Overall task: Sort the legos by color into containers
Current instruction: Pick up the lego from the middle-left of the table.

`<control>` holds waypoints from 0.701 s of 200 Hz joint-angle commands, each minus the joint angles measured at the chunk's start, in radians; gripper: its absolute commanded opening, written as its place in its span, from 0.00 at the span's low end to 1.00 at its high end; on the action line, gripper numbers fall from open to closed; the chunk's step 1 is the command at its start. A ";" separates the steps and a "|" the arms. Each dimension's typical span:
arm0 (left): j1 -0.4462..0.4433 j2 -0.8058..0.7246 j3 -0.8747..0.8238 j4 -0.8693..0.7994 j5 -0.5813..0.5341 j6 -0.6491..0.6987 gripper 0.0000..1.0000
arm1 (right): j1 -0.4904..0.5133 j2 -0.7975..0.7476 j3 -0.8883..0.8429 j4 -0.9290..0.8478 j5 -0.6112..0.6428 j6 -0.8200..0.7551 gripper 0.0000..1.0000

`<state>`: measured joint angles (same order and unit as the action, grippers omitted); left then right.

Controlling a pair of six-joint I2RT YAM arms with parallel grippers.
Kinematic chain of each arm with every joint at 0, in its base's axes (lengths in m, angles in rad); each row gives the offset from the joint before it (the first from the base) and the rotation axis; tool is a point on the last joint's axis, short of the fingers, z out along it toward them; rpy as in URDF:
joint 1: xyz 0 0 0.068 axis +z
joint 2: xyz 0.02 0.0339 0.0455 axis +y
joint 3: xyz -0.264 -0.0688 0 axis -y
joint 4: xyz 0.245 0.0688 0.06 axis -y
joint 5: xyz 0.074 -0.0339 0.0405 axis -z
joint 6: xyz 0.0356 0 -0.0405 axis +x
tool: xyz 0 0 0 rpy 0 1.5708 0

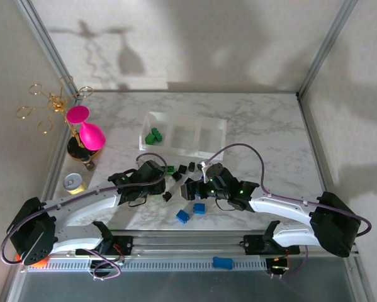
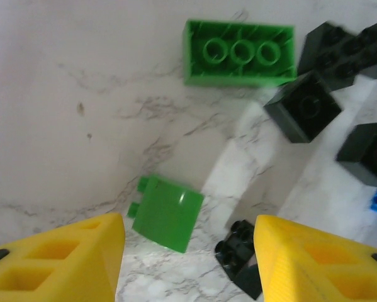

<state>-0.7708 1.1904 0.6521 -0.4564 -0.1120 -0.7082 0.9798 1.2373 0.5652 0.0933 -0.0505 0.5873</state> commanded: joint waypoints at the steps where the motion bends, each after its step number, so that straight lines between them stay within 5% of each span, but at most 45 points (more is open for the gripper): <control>1: -0.005 0.032 -0.011 -0.015 -0.046 -0.019 0.57 | 0.010 0.018 -0.002 0.048 -0.004 -0.009 0.99; 56: -0.004 0.186 0.002 0.058 -0.067 0.027 0.56 | 0.009 0.016 0.008 0.024 0.025 -0.006 0.99; 140: -0.002 0.227 -0.017 0.091 -0.065 0.026 0.38 | 0.009 0.017 0.019 0.016 0.042 0.005 0.99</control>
<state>-0.7708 1.4273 0.6502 -0.3656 -0.1543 -0.6842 0.9798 1.2549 0.5652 0.1154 -0.0265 0.5880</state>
